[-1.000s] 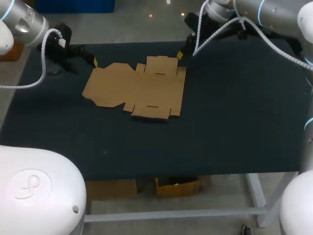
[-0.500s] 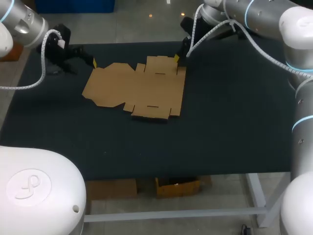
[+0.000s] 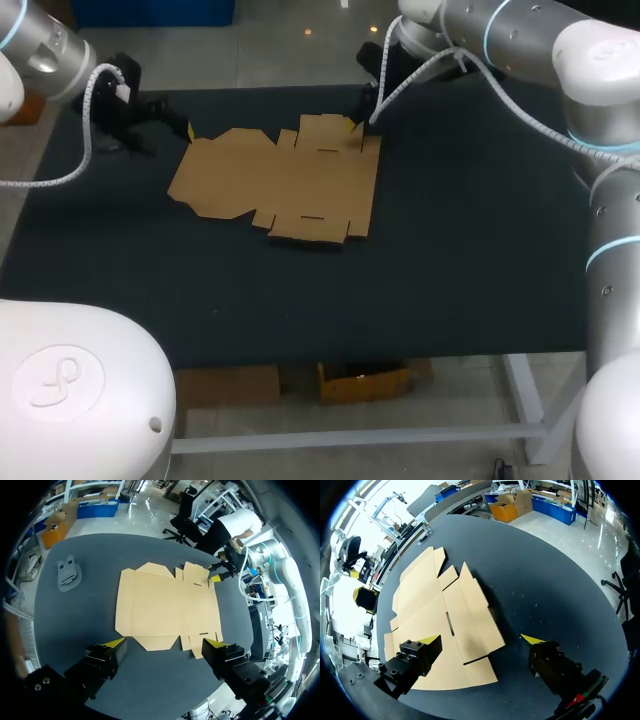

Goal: Assemble the packaging by folding the flat box into shape, placing the metal phone stand inside, and closing the box properly

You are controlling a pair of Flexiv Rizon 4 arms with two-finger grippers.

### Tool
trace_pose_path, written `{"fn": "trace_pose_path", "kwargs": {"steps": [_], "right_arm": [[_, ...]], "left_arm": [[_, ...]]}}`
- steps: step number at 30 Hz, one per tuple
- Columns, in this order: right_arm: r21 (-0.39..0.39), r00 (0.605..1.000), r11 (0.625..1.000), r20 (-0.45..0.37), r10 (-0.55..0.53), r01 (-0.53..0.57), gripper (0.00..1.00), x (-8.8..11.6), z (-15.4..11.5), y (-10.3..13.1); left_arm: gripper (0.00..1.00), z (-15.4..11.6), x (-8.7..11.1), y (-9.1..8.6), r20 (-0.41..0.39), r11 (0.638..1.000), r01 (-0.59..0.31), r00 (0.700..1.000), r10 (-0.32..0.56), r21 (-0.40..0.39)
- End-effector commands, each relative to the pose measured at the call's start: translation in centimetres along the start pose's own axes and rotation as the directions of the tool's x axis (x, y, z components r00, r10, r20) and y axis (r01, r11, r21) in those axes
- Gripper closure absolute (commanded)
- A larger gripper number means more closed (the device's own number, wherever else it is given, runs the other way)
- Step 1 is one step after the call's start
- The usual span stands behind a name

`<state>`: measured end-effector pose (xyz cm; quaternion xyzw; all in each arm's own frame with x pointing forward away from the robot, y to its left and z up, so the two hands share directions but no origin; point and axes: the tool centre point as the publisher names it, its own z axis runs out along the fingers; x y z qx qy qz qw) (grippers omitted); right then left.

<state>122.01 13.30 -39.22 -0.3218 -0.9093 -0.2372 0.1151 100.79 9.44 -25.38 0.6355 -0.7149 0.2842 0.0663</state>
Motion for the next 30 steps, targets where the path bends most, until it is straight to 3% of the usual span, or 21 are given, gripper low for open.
{"fn": "trace_pose_path", "kwargs": {"steps": [1, 9, 12, 13, 30], "right_arm": [[0.039, 0.957, 0.999, -0.29, 0.006, 0.005, 0.0, -0.7, 0.5, 0.9], [0.035, 0.951, 0.999, -0.308, 0.01, 0.001, 0.01, -0.7, 1.0, 1.2], [0.031, 0.949, 1.0, -0.316, 0.011, -0.001, 0.44, -0.6, 1.1, 1.2], [0.031, 0.949, 1.0, -0.316, 0.011, -0.001, 0.51, -0.6, 1.2, 1.1], [0.018, 0.946, 1.0, -0.322, 0.027, -0.022, 0.89, -0.8, 0.7, 0.2]], "left_arm": [[0.0, -0.1, 0.1, 0.3, 0.008, 1.0, 0.005, 1.0, -0.005, 0.003], [0.0, 0.0, -0.1, 0.5, 0.01, 1.0, 0.015, 1.0, -0.015, 0.002], [0.0, 0.1, -0.2, 0.5, 0.01, 1.0, 0.017, 1.0, -0.017, 0.001], [0.0, 0.1, -0.2, 0.5, 0.01, 1.0, 0.017, 1.0, -0.017, 0.001], [0.0, 0.6, 0.1, 0.5, 0.007, 1.0, 0.013, 1.0, -0.013, -0.008]]}}
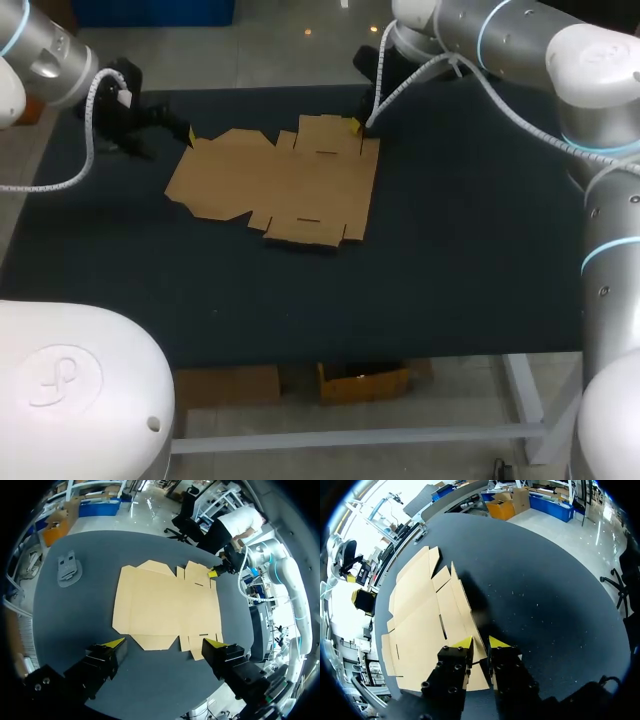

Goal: Assemble the packaging by folding the flat box into shape, placing the metal phone stand inside, and closing the box properly

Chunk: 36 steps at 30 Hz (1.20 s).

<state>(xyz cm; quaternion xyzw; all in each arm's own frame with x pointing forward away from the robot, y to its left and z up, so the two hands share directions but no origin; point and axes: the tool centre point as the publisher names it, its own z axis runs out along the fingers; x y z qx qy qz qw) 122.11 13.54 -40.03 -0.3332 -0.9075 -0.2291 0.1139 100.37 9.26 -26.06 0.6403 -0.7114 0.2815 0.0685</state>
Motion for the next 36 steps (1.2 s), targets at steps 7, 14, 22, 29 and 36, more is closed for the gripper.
{"fn": "trace_pose_path", "kwargs": {"steps": [7, 14, 22, 29, 36], "right_arm": [[-0.009, 0.943, 1.0, -0.333, 0.001, -0.004, 1.0, -0.5, -0.5, 0.1], [-0.041, 0.944, 0.999, -0.33, 0.012, -0.027, 1.0, -0.9, -1.1, -0.8], [-0.049, 0.943, 0.999, -0.331, -0.006, -0.011, 0.82, -0.6, -1.9, -2.4], [-0.044, 0.945, 0.999, -0.328, -0.022, 0.008, 0.16, -0.6, -2.4, -2.9], [-0.025, 0.947, 0.999, -0.32, -0.032, 0.025, 0.11, -1.1, -2.0, -1.4]], "left_arm": [[0.0, 0.0, 0.3, 0.0, 0.003, 1.0, 0.0, 1.0, 0.0, -0.005], [0.0, 0.0, 0.4, 0.0, 0.002, 1.0, -0.003, 1.0, 0.003, -0.005], [0.0, 0.2, 0.6, -0.1, -0.004, 1.0, -0.012, 1.0, 0.012, -0.005], [0.0, 0.5, 0.8, -0.2, -0.011, 1.0, -0.017, 1.0, 0.017, -0.007], [0.0, 0.3, 1.1, -0.1, -0.009, 1.0, -0.024, 1.0, 0.023, -0.005]]}}
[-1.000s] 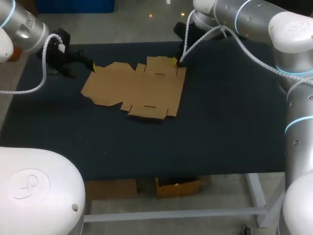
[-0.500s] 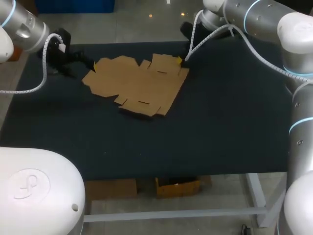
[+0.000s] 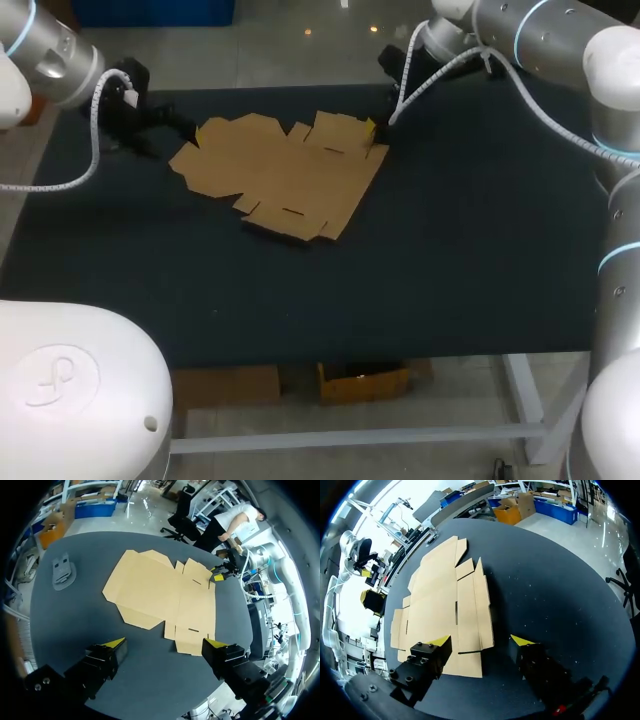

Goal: Assemble the packaging by folding the flat box into shape, placing the metal phone stand inside, and closing the box properly

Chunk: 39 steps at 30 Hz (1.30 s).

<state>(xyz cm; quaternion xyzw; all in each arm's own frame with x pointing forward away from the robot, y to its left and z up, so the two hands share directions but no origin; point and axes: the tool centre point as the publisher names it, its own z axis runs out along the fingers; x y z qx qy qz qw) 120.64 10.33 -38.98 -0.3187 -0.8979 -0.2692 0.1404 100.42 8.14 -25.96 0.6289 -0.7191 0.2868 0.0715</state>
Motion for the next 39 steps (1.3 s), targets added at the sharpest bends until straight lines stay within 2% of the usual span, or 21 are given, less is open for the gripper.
{"fn": "trace_pose_path", "kwargs": {"steps": [1, 4, 9, 13, 14, 16, 18, 21, 23, 25, 39], "right_arm": [[0.036, 0.971, 0.999, -0.24, -0.001, 0.01, 0.11, -1.0, 0.6, 1.5], [0.046, 0.971, 0.999, -0.24, 0.004, 0.007, 0.13, -1.5, 1.0, 1.9], [0.051, 0.969, 0.999, -0.247, 0.006, 0.007, 0.27, -1.8, 1.5, 2.8], [0.05, 0.967, 0.999, -0.256, 0.006, 0.007, 0.43, -1.8, 1.7, 3.4], [0.05, 0.966, 0.999, -0.258, 0.005, 0.008, 0.5, -1.8, 1.7, 3.6], [0.05, 0.966, 0.999, -0.26, 0.003, 0.011, 0.53, -1.7, 1.9, 3.7], [0.051, 0.965, 0.999, -0.263, 0.004, 0.01, 0.61, -1.7, 2.0, 3.6], [0.042, 0.961, 0.999, -0.276, 0.008, 0.004, 0.76, -1.6, 1.9, 3.2], [0.037, 0.96, 0.999, -0.28, 0.009, 0.001, 0.91, -1.5, 1.8, 3.0], [0.03, 0.959, 1.0, -0.284, 0.01, -0.001, 1.0, -1.3, 1.5, 2.6], [-0.025, 0.947, 1.0, -0.322, 0.006, -0.015, 1.0, 0.6, -0.1, 0.2]], "left_arm": [[0.0, -0.3, 0.1, 0.0, 0.008, 1.0, 0.003, 1.0, -0.003, -0.002], [0.0, -0.4, 0.1, 0.2, 0.014, 1.0, 0.008, 1.0, -0.008, 0.0], [0.0, -0.5, 0.0, 0.4, 0.022, 1.0, 0.019, 1.0, -0.019, 0.001], [0.0, -0.5, 0.0, 0.5, 0.026, 1.0, 0.026, 0.999, -0.026, 0.003], [0.0, -0.5, -0.1, 0.5, 0.027, 1.0, 0.028, 0.999, -0.028, 0.002], [0.0, -0.4, 0.0, 0.6, 0.029, 1.0, 0.03, 0.999, -0.03, 0.001], [0.0, -0.4, 0.0, 0.6, 0.03, 1.0, 0.031, 0.999, -0.031, 0.001], [0.0, -0.3, -0.1, 0.7, 0.032, 0.999, 0.035, 0.999, -0.035, 0.002], [0.0, -0.3, -0.1, 0.7, 0.031, 0.999, 0.036, 0.999, -0.036, 0.002], [0.0, -0.2, -0.2, 0.7, 0.029, 0.999, 0.038, 0.999, -0.038, 0.001], [0.0, -0.1, 0.2, 0.9, 0.014, 1.0, 0.026, 1.0, -0.026, 0.007]]}}
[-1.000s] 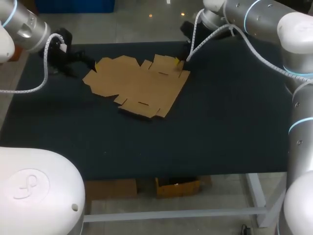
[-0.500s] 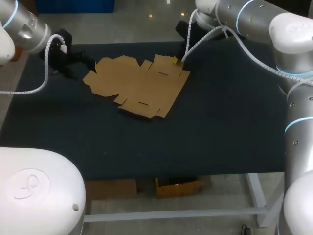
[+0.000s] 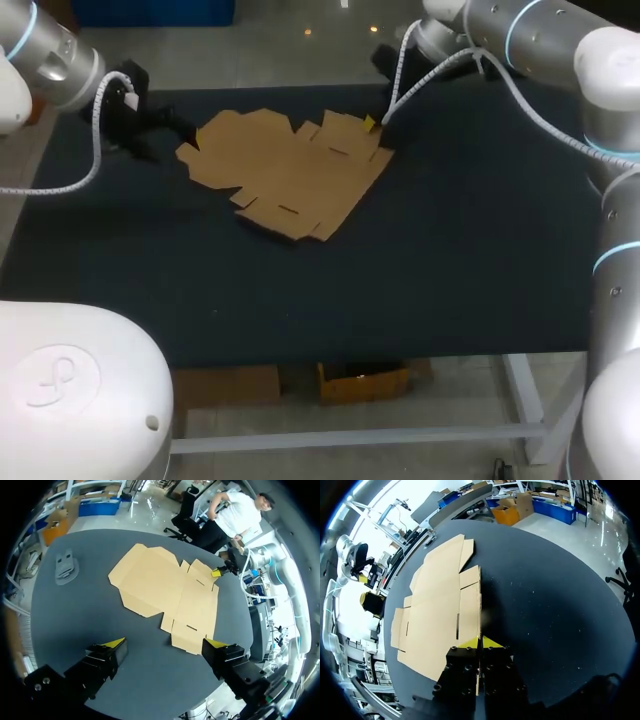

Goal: Assemble the packaging by folding the flat box into shape, placing the metal phone stand inside, and closing the box properly

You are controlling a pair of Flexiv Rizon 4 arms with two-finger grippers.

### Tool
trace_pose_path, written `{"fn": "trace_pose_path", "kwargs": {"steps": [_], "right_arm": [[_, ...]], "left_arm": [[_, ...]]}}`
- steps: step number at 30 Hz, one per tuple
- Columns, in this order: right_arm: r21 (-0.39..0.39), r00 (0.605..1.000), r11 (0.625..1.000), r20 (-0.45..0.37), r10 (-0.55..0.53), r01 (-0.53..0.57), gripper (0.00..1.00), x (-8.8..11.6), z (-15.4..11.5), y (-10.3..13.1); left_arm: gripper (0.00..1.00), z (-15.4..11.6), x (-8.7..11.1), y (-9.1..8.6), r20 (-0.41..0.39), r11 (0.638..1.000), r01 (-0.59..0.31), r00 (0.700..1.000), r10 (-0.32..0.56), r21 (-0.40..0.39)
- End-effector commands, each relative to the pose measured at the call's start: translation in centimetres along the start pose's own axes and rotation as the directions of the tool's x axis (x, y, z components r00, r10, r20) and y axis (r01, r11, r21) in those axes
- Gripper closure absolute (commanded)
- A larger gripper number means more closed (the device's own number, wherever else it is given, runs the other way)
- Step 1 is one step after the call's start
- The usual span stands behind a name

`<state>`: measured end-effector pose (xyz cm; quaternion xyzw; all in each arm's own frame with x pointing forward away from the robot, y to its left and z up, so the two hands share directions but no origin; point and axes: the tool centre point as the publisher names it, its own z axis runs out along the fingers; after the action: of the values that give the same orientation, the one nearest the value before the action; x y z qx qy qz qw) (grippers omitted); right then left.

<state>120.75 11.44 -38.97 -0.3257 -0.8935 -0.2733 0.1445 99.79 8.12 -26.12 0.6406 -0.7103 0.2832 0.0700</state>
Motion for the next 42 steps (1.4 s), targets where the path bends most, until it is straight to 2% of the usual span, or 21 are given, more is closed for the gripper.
{"fn": "trace_pose_path", "kwargs": {"steps": [1, 8, 19, 24, 28, 29, 31, 42], "right_arm": [[-0.021, 0.948, 1.0, -0.317, -0.006, 0.0, 1.0, 0.3, -0.9, -0.8], [-0.054, 0.945, 0.998, -0.328, -0.005, -0.013, 1.0, 1.6, -2.1, -2.5], [-0.081, 0.944, 0.996, -0.331, 0.01, -0.039, 1.0, 3.6, -2.7, -5.1], [-0.084, 0.942, 0.994, -0.333, 0.039, -0.071, 0.81, 4.2, -2.7, -6.1], [-0.068, 0.947, 0.995, -0.317, 0.054, -0.079, 0.53, 4.9, -2.9, -6.6], [-0.056, 0.951, 0.995, -0.304, 0.06, -0.081, 0.03, 5.1, -3.0, -6.7], [-0.029, 0.96, 0.997, -0.274, 0.059, -0.07, 0.0, 5.3, -3.2, -7.0], [-0.029, 0.96, 0.997, -0.274, 0.059, -0.07, 0.0, 5.3, -3.2, -7.0]], "left_arm": [[0.0, 0.0, 0.1, 0.3, 0.0, 1.0, -0.002, 1.0, 0.002, 0.004], [0.0, 0.0, 0.3, 0.4, -0.008, 1.0, -0.004, 1.0, 0.004, 0.007], [0.0, -0.2, 0.2, 0.3, -0.006, 0.995, 0.102, 0.995, -0.102, 0.023], [0.0, -0.3, -0.2, 0.3, -0.012, 0.989, 0.144, 0.99, -0.143, 0.03], [0.0, -0.3, -0.4, 0.3, -0.014, 0.988, 0.155, 0.988, -0.154, 0.029], [0.0, -0.3, -0.4, 0.3, -0.014, 0.987, 0.155, 0.988, -0.155, 0.028], [0.0, -0.3, -0.4, 0.3, -0.013, 0.988, 0.155, 0.988, -0.154, 0.027], [0.0, -0.3, -0.4, 0.3, -0.013, 0.988, 0.155, 0.988, -0.154, 0.027]]}}
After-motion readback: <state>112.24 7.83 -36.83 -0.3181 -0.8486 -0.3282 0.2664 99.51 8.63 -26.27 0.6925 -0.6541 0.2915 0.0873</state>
